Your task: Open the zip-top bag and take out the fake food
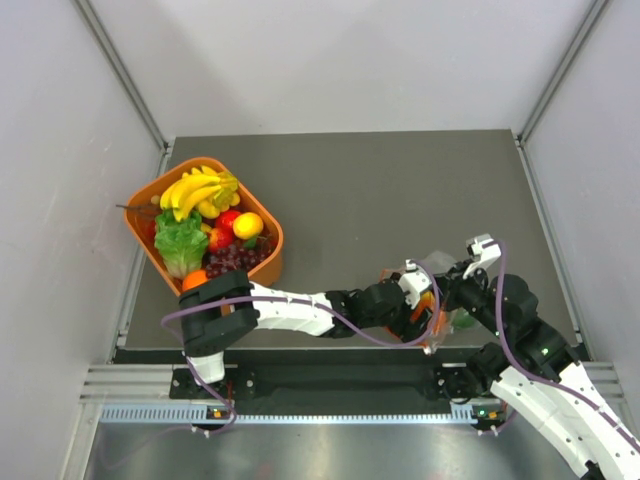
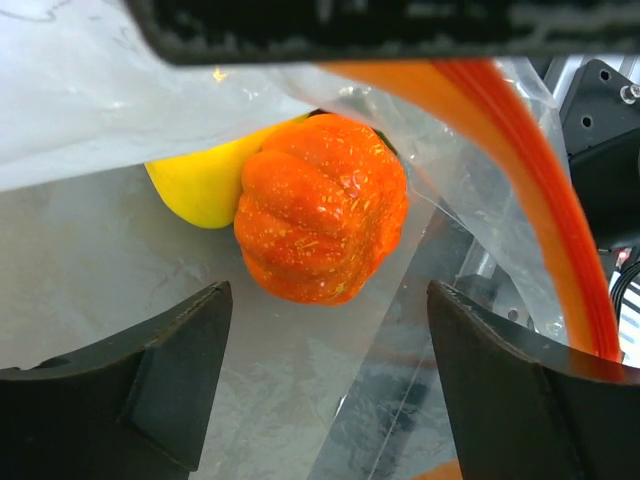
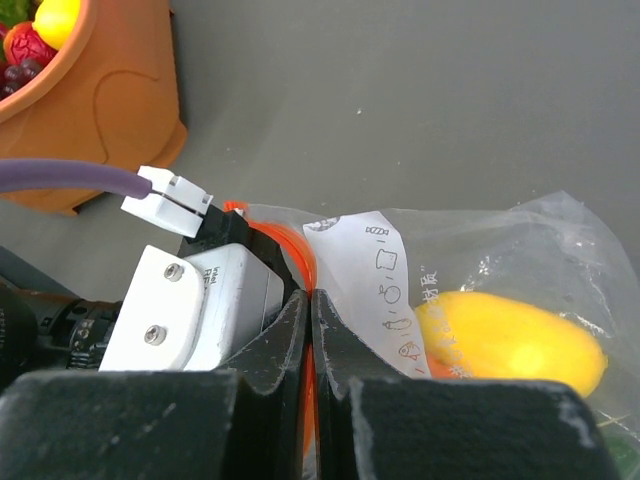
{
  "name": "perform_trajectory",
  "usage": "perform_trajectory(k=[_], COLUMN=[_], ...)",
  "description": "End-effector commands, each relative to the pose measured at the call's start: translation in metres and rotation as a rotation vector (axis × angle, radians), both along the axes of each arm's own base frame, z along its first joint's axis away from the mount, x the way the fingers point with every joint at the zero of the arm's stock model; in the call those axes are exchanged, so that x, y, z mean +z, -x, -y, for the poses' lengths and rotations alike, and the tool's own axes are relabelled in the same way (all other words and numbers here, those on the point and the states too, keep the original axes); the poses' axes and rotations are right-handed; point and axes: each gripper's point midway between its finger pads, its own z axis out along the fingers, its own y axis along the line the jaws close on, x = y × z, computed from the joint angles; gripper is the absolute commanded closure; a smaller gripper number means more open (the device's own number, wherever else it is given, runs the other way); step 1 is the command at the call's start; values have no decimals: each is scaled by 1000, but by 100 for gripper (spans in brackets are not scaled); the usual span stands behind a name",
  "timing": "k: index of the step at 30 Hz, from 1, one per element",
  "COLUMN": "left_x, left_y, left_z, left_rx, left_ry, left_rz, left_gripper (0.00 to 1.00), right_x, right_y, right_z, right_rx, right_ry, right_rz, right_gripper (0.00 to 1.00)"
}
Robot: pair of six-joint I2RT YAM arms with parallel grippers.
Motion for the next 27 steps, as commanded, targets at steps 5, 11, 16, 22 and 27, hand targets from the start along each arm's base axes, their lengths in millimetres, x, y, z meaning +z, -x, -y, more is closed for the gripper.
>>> perform_trajectory(k=[5, 11, 16, 22, 27], left_x=[14, 5, 5, -1, 10], left_y=[-12, -16, -20, -25, -29], left_z=[38, 51, 57, 61, 45], left_rx=[-13, -21, -18, -9, 33], left_ry=[93, 104, 119, 112, 118], left_rz=[60, 82, 100, 110, 130], left_gripper=[14, 15, 39, 72, 95], right_x=[29, 25, 25, 21, 21], right_y=[4, 5, 4, 4, 4], right_z=[-8, -10, -10, -10, -10], right_rx=[47, 54, 55, 52, 50], right_ry=[-57, -57, -55, -58, -58], right_rz=[62, 57, 56, 49, 47], right_gripper=[100, 100, 100, 100, 100])
